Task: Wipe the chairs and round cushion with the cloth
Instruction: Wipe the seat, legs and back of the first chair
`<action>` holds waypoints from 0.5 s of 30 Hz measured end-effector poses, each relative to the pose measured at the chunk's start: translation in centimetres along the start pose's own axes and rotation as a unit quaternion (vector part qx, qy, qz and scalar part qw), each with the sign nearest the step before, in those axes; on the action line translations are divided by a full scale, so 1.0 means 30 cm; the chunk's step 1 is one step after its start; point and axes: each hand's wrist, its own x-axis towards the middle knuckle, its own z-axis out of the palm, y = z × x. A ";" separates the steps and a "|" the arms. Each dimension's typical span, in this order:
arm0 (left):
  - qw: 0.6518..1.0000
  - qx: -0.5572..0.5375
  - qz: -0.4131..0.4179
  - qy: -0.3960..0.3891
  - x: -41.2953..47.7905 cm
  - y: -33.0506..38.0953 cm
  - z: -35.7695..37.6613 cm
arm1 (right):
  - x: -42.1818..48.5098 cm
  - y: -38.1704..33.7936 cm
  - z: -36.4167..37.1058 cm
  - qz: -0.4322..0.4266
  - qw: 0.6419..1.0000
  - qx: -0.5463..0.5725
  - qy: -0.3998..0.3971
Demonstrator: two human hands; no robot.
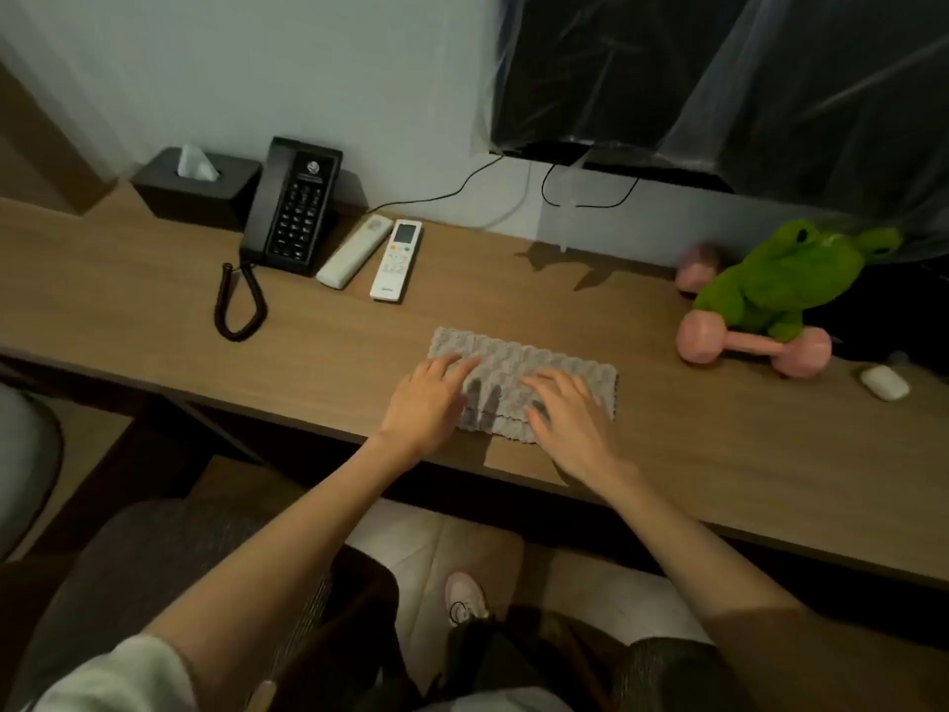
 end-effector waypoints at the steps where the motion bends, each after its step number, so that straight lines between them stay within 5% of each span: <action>1: 1.000 0.008 -0.005 -0.019 0.030 -0.002 0.023 | 0.021 0.019 0.013 -0.004 1.000 -0.009 -0.023; 9: 0.994 0.025 -0.033 -0.103 0.130 -0.107 0.196 | 0.102 0.146 0.130 0.007 0.988 -0.085 -0.127; 15: 0.999 -0.024 -0.024 -0.035 0.159 -0.143 0.203 | 0.132 0.171 0.123 -0.012 0.995 -0.060 -0.084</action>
